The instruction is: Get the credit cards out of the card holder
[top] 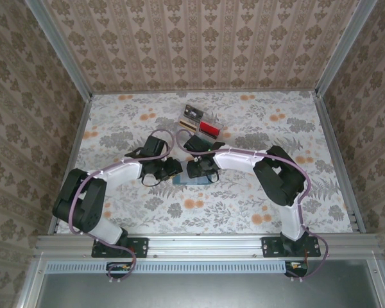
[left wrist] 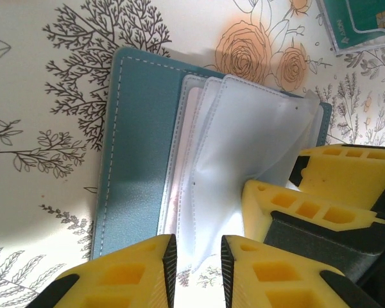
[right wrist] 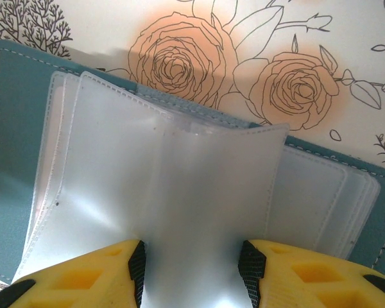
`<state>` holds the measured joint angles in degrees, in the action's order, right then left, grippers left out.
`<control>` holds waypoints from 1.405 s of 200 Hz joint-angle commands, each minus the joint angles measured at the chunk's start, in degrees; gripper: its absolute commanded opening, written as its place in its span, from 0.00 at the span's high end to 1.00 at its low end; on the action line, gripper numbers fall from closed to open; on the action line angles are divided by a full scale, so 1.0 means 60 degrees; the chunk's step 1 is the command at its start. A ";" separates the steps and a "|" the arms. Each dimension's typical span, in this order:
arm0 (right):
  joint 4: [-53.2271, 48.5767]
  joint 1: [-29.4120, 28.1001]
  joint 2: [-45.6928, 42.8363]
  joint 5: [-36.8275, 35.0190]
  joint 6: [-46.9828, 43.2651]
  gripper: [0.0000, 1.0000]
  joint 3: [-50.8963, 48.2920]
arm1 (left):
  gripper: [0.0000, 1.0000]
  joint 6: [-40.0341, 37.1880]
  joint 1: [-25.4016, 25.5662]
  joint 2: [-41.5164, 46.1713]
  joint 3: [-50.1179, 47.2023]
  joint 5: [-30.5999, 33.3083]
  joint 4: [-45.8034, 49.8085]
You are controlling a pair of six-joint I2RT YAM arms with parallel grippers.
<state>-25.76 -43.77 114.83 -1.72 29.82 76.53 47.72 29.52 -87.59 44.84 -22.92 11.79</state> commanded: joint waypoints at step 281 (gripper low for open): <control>-0.1156 0.0147 0.1155 -0.0504 0.0086 0.52 -0.0635 | 0.72 -0.0415 0.0482 -0.1190 0.0640 -0.0407 0.0074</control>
<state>-25.82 -43.77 114.83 -1.72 29.82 76.53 46.68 31.46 -93.69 46.65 -24.40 11.97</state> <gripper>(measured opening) 0.480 0.296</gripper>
